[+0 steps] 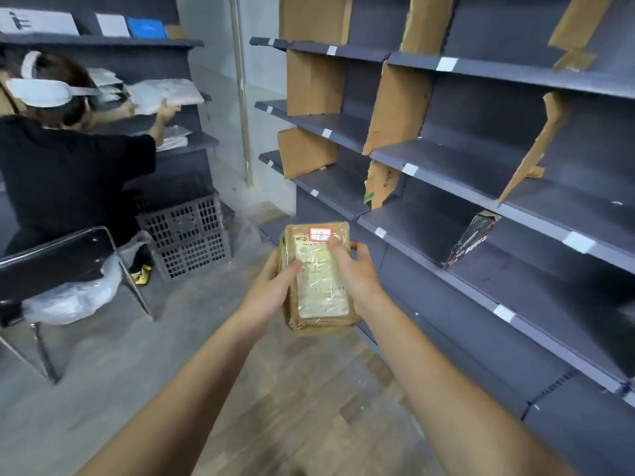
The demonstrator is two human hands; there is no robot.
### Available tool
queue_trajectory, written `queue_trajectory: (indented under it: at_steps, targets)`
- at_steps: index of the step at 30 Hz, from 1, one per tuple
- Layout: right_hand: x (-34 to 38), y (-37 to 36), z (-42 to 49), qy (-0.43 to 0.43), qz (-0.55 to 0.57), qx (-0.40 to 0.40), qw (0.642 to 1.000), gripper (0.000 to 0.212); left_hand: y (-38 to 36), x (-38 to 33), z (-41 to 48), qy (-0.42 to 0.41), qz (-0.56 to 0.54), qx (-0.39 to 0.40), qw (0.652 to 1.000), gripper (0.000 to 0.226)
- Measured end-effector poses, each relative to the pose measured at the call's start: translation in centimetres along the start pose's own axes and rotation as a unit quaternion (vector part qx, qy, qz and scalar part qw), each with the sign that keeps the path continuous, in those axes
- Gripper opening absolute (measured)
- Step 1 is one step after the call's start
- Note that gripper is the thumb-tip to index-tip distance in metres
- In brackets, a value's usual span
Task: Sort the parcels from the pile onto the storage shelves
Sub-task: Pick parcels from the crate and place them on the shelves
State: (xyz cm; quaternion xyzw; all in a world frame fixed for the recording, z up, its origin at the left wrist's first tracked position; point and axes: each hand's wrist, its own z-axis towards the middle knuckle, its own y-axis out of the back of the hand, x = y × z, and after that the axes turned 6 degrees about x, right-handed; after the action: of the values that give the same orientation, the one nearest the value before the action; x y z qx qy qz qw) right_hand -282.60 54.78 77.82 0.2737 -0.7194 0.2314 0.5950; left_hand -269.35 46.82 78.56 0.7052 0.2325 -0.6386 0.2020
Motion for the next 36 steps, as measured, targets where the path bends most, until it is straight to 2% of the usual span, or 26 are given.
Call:
queue_trajectory:
  at_steps: [4, 12, 15, 20, 24, 28, 32, 36]
  targets:
    - [1.9, -4.2, 9.6, -0.012, -0.006, 0.011, 1.0, 0.032, 4.8, -1.6, 8.3, 0.007, 0.005, -0.025, 1.0, 0.032]
    - [5.6, -14.0, 23.4, -0.016, -0.049, 0.05, 0.997, 0.059, 15.8, -2.9, 21.2, 0.023, -0.009, -0.074, 0.997, 0.028]
    - [6.5, -17.5, 28.6, -0.015, -0.06, 0.049, 0.997, 0.06, 20.0, -2.9, 26.2, 0.016, -0.011, -0.058, 0.998, 0.03]
    - [7.2, -23.5, 37.8, -0.014, -0.037, 0.021, 0.999, 0.046, 27.3, -3.5, 35.4, 0.01, -0.024, -0.017, 1.0, 0.032]
    - [9.3, -27.9, 43.9, -0.032, -0.038, -0.017, 0.999, 0.068, 32.8, -4.9, 42.4, 0.027, -0.033, 0.012, 0.999, 0.03]
    - [11.8, -30.3, 49.3, -0.02, -0.068, -0.061, 0.996, 0.034, 36.7, -6.0, 48.8, 0.038, -0.029, 0.03, 0.998, 0.038]
    - [12.4, -32.0, 54.1, -0.019, -0.094, -0.077, 0.992, 0.048, 39.0, -6.0, 53.9, 0.055, -0.021, 0.04, 0.997, 0.039]
    - [12.3, -32.9, 59.1, -0.039, -0.077, -0.074, 0.994, 0.047, 40.7, -5.9, 59.4, 0.078, -0.004, 0.044, 0.996, 0.037]
